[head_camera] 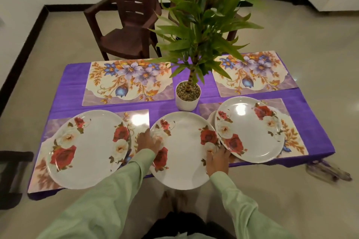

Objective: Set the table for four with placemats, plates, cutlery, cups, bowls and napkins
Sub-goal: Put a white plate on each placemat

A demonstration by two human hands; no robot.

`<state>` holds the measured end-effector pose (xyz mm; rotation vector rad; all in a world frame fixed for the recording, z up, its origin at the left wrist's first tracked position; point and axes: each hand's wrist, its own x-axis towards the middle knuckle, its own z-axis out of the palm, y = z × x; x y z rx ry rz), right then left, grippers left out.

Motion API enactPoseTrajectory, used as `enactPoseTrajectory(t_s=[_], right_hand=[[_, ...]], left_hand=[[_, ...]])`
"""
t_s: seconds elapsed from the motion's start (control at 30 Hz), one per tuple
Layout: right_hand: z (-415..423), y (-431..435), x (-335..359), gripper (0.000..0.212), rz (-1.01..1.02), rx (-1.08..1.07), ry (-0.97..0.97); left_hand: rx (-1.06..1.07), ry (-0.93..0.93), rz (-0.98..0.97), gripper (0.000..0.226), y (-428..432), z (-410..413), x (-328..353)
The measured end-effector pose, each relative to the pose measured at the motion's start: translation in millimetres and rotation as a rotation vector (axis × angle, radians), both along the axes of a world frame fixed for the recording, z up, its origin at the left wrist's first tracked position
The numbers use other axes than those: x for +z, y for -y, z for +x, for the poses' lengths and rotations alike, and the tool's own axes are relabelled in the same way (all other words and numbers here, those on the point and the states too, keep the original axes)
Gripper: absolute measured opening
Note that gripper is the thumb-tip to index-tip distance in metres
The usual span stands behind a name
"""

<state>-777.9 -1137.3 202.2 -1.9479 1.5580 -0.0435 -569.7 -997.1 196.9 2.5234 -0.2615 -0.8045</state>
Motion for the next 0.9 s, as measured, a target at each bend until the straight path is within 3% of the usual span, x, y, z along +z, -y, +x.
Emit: enactPoseTrajectory(t_s=[0.17,0.33,0.5,0.9], right_hand=[[0,13,-1,0.049,0.009,-0.031,-0.052],[10,11,23,0.039,-0.047,-0.096,0.123],[45,4,48,0.027,-0.044,-0.044,0.350],[199,-123,95,0.016,0.012,0.311,0.516]], left_hand=[[0.052,0.063,0.017,0.055,6,-8,8],[0.075,0.268,-0.068,0.048,-8,-11,30],[0.233,0.317,-0.165,0.043,-42,7,63],[0.609,0.488,-0.303,0.044,-226,81,126]])
